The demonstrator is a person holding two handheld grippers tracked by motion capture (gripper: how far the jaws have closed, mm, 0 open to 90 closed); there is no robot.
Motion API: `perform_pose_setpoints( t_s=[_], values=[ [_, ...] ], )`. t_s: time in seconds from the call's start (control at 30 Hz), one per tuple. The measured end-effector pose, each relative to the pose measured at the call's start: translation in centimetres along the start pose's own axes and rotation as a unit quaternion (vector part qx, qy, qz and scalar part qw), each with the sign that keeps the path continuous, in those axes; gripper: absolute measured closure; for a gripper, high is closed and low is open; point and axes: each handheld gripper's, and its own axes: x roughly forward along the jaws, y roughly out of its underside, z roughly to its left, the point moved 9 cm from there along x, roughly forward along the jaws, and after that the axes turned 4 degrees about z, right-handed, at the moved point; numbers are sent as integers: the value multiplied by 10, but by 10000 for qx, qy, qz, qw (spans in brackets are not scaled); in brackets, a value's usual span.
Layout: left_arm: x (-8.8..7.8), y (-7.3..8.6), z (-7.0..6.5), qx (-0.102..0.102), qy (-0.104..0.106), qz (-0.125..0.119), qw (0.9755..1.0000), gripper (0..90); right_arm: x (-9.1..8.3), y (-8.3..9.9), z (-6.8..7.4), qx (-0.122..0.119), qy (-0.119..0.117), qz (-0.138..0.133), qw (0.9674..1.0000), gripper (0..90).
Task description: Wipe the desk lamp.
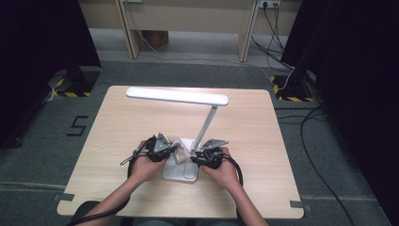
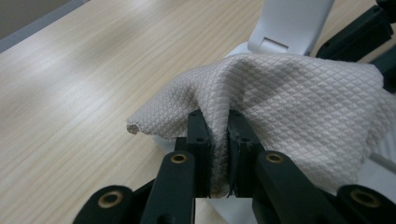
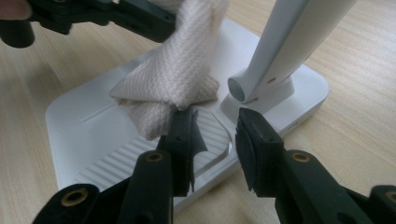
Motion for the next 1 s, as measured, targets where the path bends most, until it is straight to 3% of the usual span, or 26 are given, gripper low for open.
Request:
perform_pose_setpoints(
  t_s=[0.43, 0.77, 1.0],
  values=[
    [26, -12, -6, 78, 75, 73, 9999, 811, 0, 0, 0, 0, 1, 12, 10000, 674],
    [33, -19, -6, 392, -51, 204, 9990, 811, 0, 0, 0, -20, 3, 11, 10000, 674],
    [34, -18, -5, 403, -31, 232, 9989, 812, 0, 0, 0, -23, 1, 11, 10000, 673]
  ],
)
